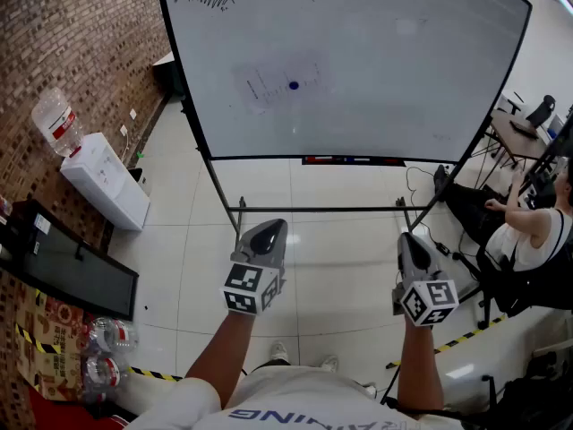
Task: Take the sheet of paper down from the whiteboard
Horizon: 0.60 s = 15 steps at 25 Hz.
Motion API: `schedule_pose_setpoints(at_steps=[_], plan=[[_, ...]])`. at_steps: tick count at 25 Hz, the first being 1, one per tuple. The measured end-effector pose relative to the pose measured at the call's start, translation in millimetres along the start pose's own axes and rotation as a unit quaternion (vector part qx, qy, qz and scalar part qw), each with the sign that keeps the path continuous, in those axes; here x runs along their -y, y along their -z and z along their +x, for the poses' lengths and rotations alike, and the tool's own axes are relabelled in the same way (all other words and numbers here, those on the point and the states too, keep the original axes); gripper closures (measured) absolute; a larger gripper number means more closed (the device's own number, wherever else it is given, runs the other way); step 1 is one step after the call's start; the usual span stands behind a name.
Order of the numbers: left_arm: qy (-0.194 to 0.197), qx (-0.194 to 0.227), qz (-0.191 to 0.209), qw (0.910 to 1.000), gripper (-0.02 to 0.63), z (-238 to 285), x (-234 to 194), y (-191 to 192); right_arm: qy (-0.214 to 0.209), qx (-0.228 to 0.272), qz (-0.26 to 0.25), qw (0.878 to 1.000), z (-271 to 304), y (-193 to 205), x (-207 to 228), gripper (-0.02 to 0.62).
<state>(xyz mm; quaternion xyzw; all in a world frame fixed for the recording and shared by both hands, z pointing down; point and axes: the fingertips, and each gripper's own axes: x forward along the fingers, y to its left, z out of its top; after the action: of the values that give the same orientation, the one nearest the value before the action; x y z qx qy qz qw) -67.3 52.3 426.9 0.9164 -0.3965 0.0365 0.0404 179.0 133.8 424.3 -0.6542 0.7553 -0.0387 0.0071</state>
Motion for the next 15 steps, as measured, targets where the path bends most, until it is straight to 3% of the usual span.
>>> schedule_pose_setpoints(at_steps=[15], plan=[[0.001,-0.01,0.011,0.9999,0.601,-1.9,-83.0,-6.1,-0.007,0.003,-0.008,1.0,63.0,-3.7,-63.2,0.589]])
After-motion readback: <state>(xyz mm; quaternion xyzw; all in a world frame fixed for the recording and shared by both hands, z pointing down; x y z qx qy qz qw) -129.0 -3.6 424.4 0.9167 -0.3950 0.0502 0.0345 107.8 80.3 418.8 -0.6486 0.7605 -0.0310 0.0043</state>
